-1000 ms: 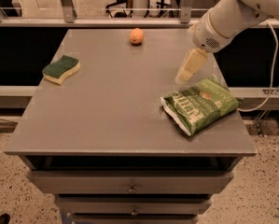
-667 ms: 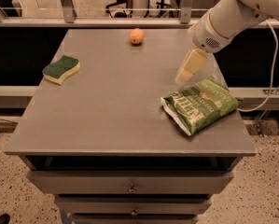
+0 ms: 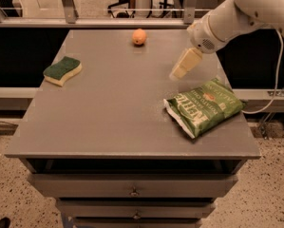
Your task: Move orange near green jalapeno chip bag
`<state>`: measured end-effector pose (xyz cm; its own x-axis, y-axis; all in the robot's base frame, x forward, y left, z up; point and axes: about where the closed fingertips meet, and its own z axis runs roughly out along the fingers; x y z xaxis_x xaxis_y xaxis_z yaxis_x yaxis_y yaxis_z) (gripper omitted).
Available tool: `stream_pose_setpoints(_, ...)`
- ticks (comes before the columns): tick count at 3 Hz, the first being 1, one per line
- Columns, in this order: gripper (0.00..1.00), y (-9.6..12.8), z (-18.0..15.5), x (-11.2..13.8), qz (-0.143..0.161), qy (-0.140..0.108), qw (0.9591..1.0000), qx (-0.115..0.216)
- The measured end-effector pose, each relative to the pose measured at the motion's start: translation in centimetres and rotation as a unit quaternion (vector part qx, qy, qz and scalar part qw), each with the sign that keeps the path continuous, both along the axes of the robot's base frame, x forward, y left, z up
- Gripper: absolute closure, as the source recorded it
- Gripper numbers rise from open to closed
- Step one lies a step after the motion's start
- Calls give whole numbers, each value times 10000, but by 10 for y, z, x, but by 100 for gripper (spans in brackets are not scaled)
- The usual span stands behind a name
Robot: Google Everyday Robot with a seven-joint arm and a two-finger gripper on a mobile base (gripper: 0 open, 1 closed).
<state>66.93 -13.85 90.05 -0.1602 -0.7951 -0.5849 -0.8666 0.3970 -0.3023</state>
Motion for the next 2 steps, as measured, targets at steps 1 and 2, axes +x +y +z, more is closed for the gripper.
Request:
stream_pose_setpoints(1, 0, 15, -5, 67, -456, -205, 9953, 826)
stream_pose_setpoints(2, 0, 21, -3, 93, -637, -261, 9908, 1167)
